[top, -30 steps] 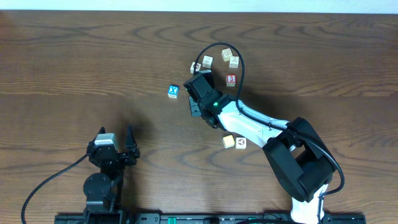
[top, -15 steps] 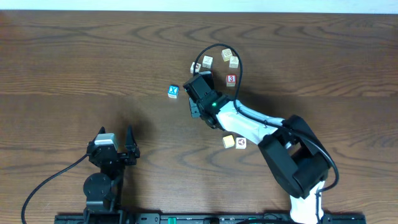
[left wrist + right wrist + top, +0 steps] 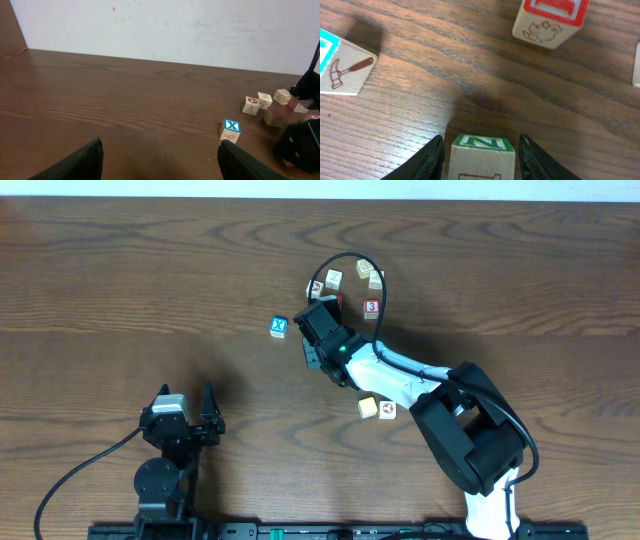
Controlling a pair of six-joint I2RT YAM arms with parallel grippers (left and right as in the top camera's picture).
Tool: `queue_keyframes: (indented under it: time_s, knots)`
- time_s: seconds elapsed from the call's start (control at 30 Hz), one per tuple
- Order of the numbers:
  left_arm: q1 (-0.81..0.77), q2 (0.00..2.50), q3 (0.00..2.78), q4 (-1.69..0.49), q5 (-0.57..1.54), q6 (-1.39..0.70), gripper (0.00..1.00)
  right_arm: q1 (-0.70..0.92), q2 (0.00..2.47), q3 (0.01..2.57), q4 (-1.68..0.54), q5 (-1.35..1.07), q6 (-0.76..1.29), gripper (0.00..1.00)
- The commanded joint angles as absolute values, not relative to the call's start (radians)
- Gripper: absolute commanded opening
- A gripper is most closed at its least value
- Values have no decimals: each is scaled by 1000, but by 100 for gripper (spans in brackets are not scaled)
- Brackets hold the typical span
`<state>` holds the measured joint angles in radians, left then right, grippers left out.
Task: Lift 4 blocks
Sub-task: 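Lower and grasp the green N block with the right gripper, then carry the N block to the front group and release beside the others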
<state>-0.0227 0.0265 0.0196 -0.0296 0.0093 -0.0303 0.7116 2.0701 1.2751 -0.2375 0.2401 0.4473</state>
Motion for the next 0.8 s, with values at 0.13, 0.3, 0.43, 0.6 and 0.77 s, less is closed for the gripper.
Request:
queue_keyframes:
  time_s: [0.13, 0.3, 0.43, 0.6, 0.77]
  knots:
    - [-26, 26, 4, -74, -9, -43, 74, 705, 2079, 1303, -224, 254, 416, 42]
    - [-26, 26, 4, -74, -9, -43, 74, 705, 2078, 1309, -228, 254, 413, 31]
    - [-26, 26, 4, -74, -9, -43, 74, 705, 2078, 1309, -228, 254, 413, 29]
    - [-26, 26, 4, -74, -9, -43, 74, 705, 2063, 1314, -258, 255, 413, 25]
    - [-26, 26, 4, -74, -9, -43, 73, 682, 1985, 1330, -344, 258, 402, 27]
